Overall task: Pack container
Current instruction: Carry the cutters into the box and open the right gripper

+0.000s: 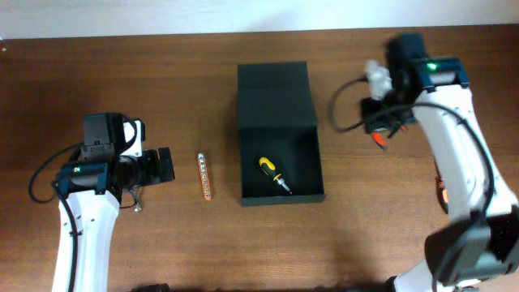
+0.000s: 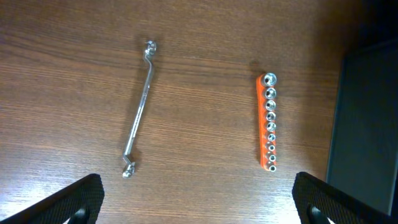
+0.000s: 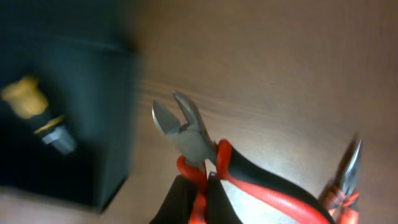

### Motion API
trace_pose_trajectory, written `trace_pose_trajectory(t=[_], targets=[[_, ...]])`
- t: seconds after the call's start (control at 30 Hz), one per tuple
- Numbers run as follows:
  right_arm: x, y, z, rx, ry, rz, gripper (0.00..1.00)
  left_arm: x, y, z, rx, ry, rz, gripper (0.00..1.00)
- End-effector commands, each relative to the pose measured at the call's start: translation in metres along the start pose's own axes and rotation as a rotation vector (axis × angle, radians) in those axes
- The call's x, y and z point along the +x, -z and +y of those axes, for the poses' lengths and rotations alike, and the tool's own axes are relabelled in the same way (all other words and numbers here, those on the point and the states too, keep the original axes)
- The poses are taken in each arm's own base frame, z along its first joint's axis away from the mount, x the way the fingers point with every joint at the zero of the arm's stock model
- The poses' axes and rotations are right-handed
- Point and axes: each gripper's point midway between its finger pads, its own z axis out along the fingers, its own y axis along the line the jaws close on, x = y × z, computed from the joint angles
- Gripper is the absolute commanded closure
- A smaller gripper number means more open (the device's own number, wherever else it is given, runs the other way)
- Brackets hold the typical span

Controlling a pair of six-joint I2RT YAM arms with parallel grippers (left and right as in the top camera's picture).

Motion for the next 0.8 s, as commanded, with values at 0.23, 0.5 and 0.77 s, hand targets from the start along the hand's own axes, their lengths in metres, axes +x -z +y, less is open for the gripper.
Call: trace_pose_trajectory(t=[0.23, 0.5, 0.77], targets=[[0.016, 0.004, 0.158, -0.141, 0.871, 0.004, 0.96, -0.009, 0.003, -0.001, 0.009, 0.004, -0.033, 0.01], [0.035, -0.082, 0.189, -0.280, 0.877, 0.146, 0.96, -0.009, 0.003, -0.001, 0.010, 0.001, -0.033, 0.01], [0.046, -0.128, 0.189, -0.296, 0.855, 0.239, 0.50, -0.008, 0.003, -0.001, 0.010, 0.002, -0.028, 0.01]])
